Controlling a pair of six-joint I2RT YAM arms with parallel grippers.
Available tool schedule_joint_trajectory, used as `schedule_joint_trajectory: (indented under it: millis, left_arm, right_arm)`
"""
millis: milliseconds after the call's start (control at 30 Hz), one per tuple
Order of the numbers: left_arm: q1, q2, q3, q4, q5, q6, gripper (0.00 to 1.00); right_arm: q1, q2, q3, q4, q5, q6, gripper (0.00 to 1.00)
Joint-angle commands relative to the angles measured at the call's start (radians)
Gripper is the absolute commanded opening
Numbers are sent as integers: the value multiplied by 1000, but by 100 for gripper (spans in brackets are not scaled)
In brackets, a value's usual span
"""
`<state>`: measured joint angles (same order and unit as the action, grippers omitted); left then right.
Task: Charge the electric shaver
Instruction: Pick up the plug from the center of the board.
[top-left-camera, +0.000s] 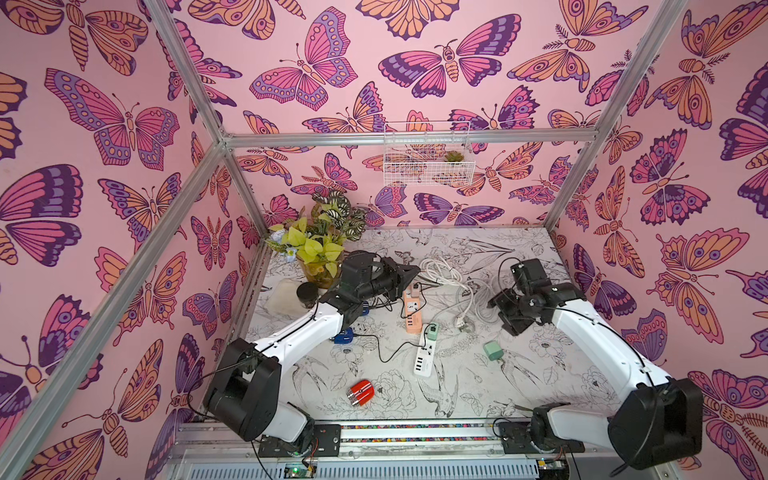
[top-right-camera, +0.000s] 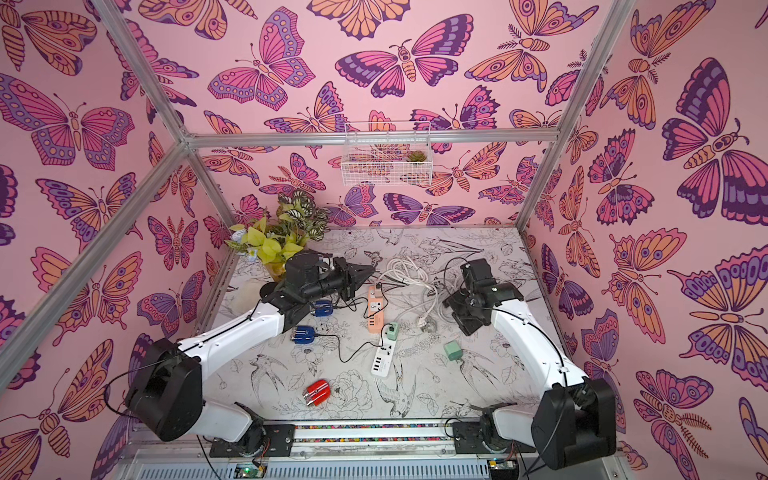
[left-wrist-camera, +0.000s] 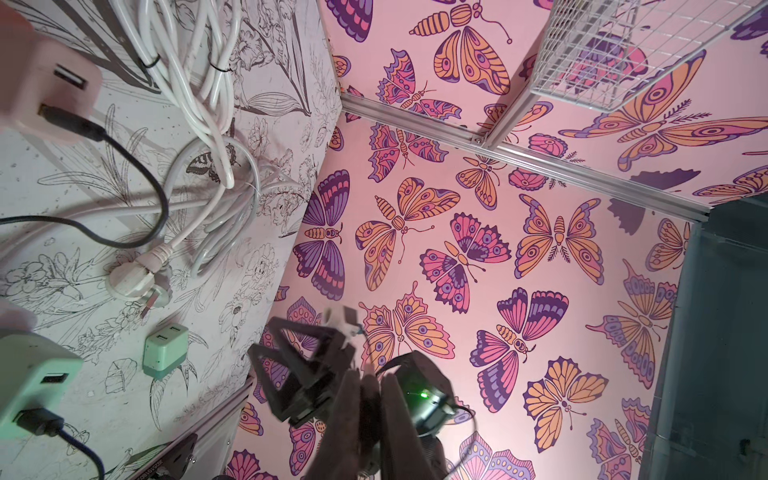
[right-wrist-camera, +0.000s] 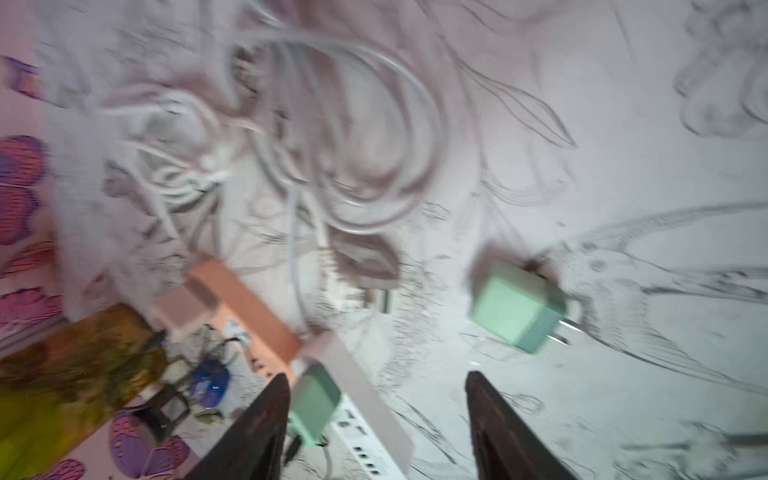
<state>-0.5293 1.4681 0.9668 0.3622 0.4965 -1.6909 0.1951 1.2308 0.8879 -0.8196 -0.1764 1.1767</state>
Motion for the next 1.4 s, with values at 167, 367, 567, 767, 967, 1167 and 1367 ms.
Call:
schedule_joint_trajectory:
  millis: [167,367,567,767,967,1167,1367]
  left_arm:
    - [9,-10,-3,-17,30,24,0]
    - [9,-22,-10,-17,36,22,0]
    - [11,-40,-20,-20,31,22,0]
    - [11,-45,-17,-20,24,23,0]
    - [11,-39,-15,-20,16,22,0]
    - [10,-25,-2,-20,15,19,0]
    - [9,-14,4,-20,27,20,0]
  right_arm:
    - [40,-96,-289,240,-176,284,89]
    - [12,-22,-335,446,-119,323,88]
    - [-125,64,-207,316,-60,164,88]
    - [-195,157,-115,243,-72,71,88]
    - [-158,99,-123,56,-47,175,84]
    - [-141,-103,-313,195,-85,506,91]
    - [-141,-26,-261,335,-68,599,94]
